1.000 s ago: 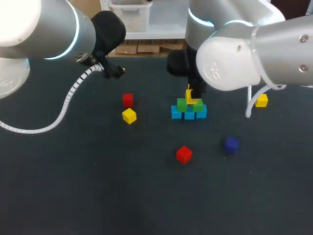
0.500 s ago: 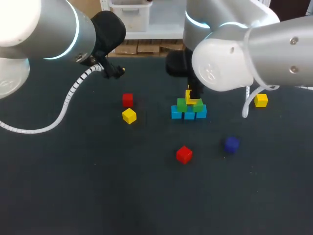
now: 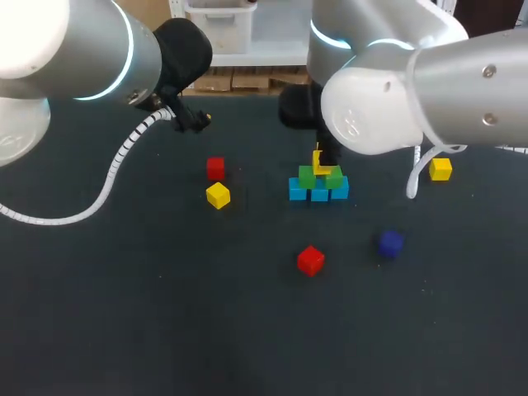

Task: Place the blue cubes, place green cubes on the blue cubes, place the yellow cubes on the green cubes, then place the red cubes on the yellow cubes, and place purple cube on the red cubes.

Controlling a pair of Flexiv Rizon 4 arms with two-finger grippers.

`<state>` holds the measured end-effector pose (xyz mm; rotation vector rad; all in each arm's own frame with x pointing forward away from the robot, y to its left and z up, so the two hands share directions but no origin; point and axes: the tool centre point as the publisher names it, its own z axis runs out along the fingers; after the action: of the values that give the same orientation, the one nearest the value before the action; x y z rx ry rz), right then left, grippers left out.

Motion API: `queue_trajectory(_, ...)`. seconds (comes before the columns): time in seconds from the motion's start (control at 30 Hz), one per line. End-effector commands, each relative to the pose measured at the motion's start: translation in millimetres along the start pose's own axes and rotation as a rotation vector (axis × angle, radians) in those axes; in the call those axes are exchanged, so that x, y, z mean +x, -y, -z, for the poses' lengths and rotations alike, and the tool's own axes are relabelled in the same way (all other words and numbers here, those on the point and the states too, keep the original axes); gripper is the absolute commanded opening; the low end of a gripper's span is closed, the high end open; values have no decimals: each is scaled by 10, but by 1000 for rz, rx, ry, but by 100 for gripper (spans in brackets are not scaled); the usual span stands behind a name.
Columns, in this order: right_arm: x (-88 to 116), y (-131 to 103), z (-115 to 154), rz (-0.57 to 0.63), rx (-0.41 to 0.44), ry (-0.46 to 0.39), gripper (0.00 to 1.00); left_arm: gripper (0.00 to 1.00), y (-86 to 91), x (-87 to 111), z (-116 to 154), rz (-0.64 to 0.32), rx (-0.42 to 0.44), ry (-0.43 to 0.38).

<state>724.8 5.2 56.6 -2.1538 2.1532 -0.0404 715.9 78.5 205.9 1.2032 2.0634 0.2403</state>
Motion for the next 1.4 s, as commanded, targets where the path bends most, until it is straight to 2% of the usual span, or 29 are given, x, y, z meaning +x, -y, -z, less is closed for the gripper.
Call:
queue_trajectory(0.03,-7,32,-16,-4,-2,-1,4,100,-6,2,-4,0,2,1)
queue_trajectory(0.7,-13,93,-72,-29,-4,6,8,100,-6,2,-4,0,2,1)
queue_trajectory(0.9,-6,91,-79,-32,-8,7,15,100,-6,2,-4,0,2,1)
queue_trajectory(1.4,5,11,-19,-35,-4,20,14,100,-6,2,-4,0,2,1)
